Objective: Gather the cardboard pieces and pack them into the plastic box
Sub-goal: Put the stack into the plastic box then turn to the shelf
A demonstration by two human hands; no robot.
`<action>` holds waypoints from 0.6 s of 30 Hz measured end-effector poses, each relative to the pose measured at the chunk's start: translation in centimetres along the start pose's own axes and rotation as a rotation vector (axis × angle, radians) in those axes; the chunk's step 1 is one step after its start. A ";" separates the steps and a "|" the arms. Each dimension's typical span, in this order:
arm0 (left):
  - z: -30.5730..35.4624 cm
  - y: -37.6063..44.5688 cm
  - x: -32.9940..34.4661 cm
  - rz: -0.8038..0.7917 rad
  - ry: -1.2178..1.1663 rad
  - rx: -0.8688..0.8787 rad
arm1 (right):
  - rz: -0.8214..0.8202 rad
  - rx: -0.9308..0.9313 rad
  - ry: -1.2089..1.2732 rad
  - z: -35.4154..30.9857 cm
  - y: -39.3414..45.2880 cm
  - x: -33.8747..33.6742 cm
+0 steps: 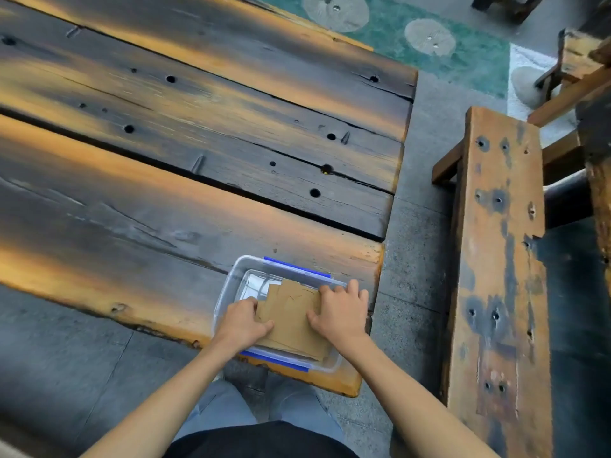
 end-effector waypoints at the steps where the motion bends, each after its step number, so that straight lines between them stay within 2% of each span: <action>1: 0.1 0.0 0.0 0.018 0.017 -0.001 | 0.011 0.001 -0.001 0.0 -0.1 0.0; 7: 0.5 -1.4 -0.6 0.055 0.052 0.036 | 0.020 -0.062 -0.001 0.3 -0.3 -0.4; 12: -0.2 -3.0 -3.1 0.191 -0.001 0.115 | 0.119 -0.155 0.124 -1.0 0.7 -2.8; 16: -1.4 -4.6 -6.1 0.317 -0.122 0.201 | 0.181 -0.297 0.224 -5.0 1.2 -4.8; 18: -3.0 -5.6 -8.1 0.429 -0.154 0.193 | 0.203 -0.399 0.260 -8.2 1.2 -5.6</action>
Point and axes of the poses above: each hand's wrist, its own y-axis towards the middle knuckle, its own x-axis out of the palm, z = x × y, the point moved 6 cm from there along y, towards the middle knuckle, and after that the axes turned 14 degrees about z, right-handed, at the moved point
